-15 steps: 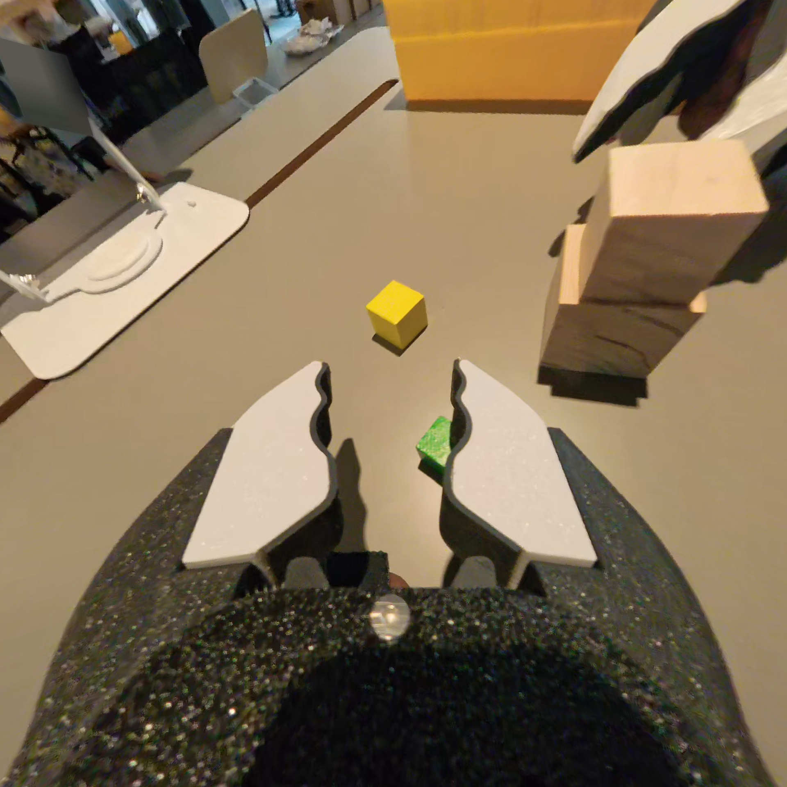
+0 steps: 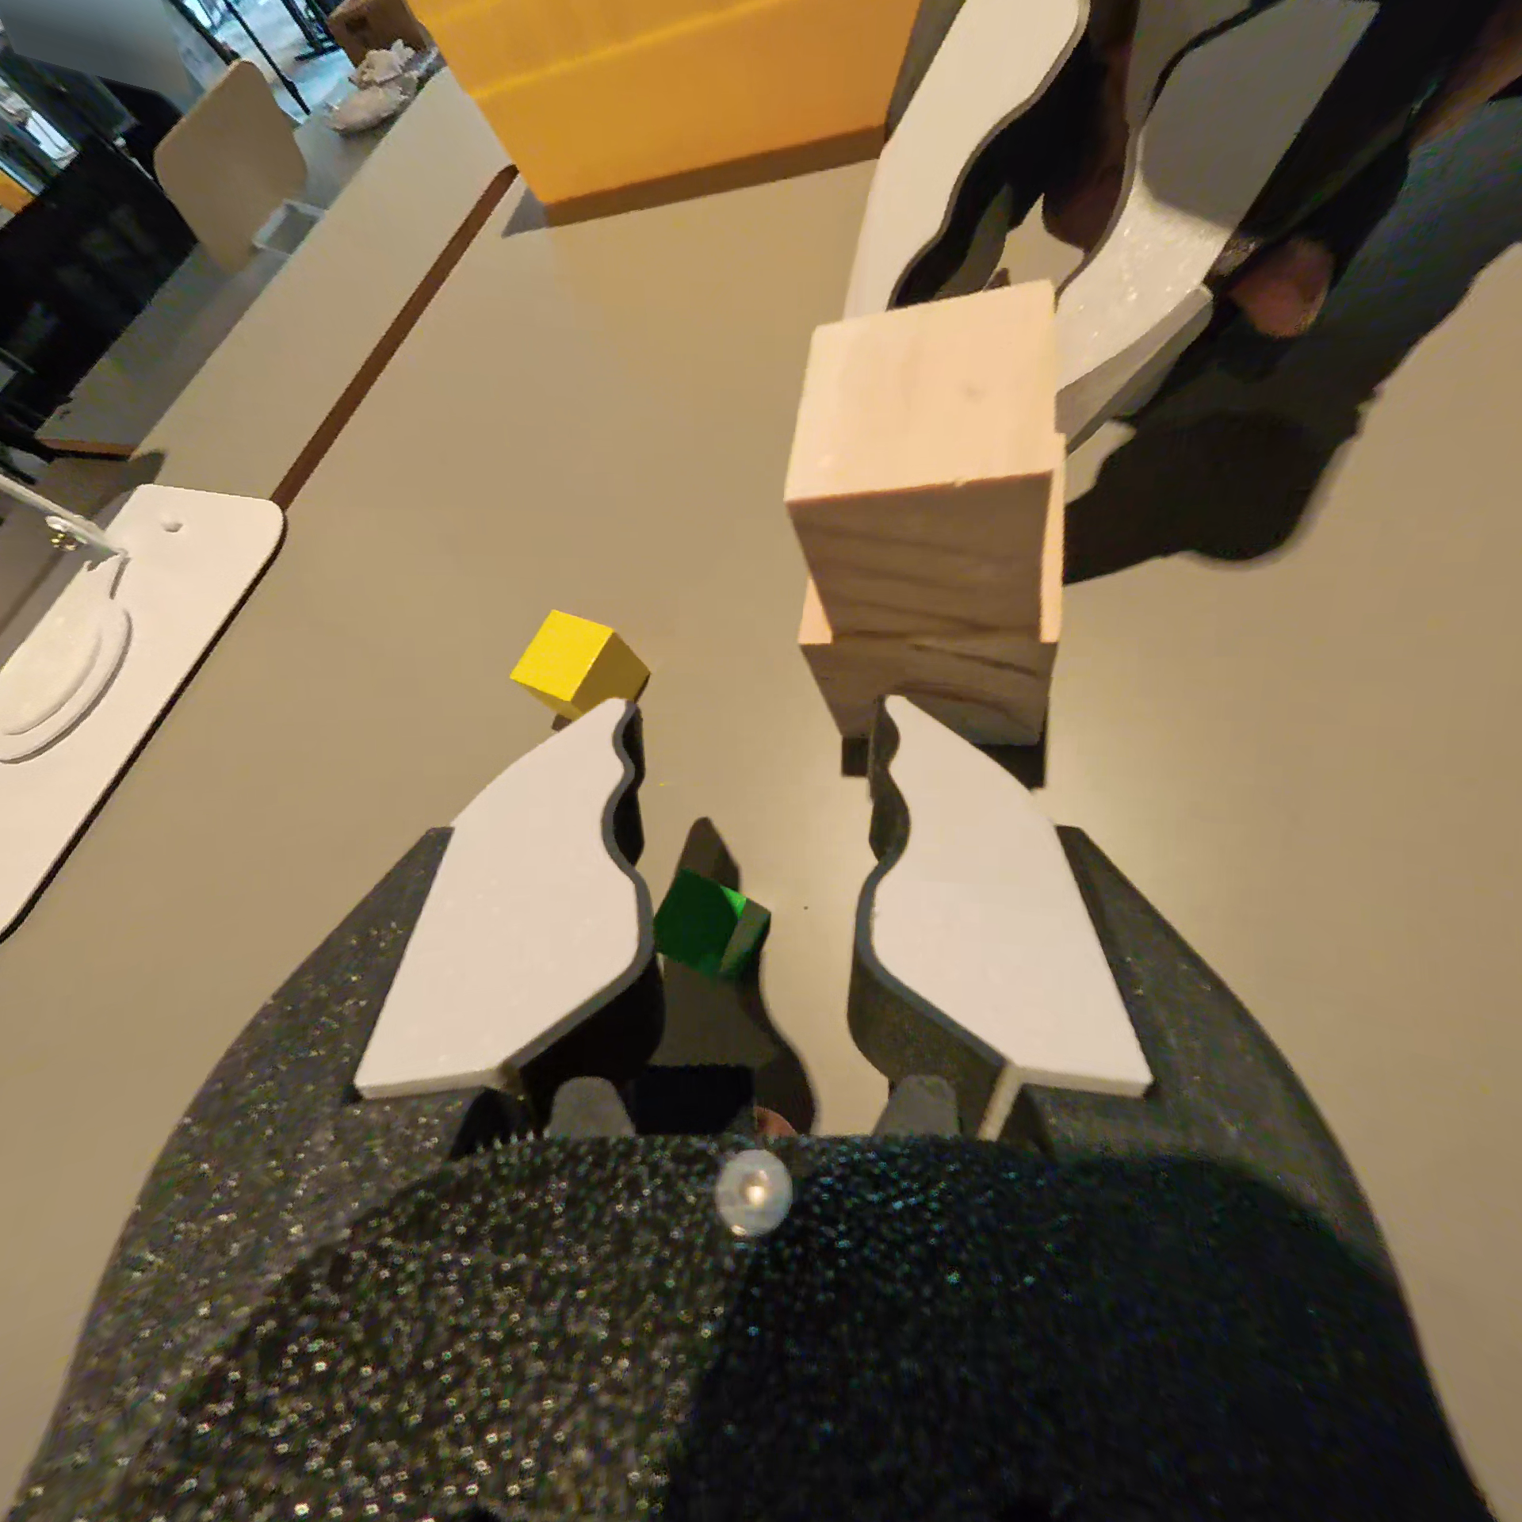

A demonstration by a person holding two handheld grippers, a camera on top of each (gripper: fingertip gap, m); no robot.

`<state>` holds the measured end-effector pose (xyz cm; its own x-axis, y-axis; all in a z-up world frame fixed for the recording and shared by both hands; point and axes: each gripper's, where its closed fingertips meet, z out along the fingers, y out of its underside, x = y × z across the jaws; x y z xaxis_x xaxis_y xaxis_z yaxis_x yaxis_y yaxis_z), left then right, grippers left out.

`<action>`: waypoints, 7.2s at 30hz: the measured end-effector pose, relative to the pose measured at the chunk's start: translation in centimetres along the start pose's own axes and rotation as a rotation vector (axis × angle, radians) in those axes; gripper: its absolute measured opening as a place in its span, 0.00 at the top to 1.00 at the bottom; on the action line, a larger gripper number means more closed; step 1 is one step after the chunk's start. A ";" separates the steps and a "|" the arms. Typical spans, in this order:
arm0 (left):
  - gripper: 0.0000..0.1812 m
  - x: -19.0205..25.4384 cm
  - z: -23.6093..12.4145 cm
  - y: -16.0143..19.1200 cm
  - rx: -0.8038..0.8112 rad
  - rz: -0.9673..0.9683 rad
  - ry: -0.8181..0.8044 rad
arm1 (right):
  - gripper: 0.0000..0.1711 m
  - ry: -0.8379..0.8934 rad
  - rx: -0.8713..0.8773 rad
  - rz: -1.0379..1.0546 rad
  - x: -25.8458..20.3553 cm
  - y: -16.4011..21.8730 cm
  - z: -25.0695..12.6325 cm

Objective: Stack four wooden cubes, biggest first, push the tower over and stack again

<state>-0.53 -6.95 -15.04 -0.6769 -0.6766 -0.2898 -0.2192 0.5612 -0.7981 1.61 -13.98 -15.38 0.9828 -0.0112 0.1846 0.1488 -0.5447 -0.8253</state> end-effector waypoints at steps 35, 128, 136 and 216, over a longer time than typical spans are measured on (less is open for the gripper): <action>0.76 2.5 -0.7 -5.5 0.261 -0.156 0.175 | 0.74 -0.127 0.094 0.057 -1.0 -0.9 -0.7; 0.76 -8.5 -4.5 -1.3 0.391 -0.257 -0.306 | 0.84 -0.411 0.044 -0.161 -2.2 -8.5 -2.7; 0.76 -8.4 -4.4 -1.3 0.382 -0.251 -0.302 | 0.84 -0.447 -0.039 -0.214 -1.9 -7.8 -1.6; 0.88 -1.1 -1.1 4.6 -0.142 -0.082 0.081 | 0.71 -0.600 0.136 0.213 -1.5 -0.8 -2.9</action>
<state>-1.57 -3.07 -17.79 -0.7059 -0.6855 -0.1785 -0.3691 0.5711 -0.7332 -0.27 -15.96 -13.45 0.8769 0.3847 -0.2883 -0.0820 -0.4712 -0.8782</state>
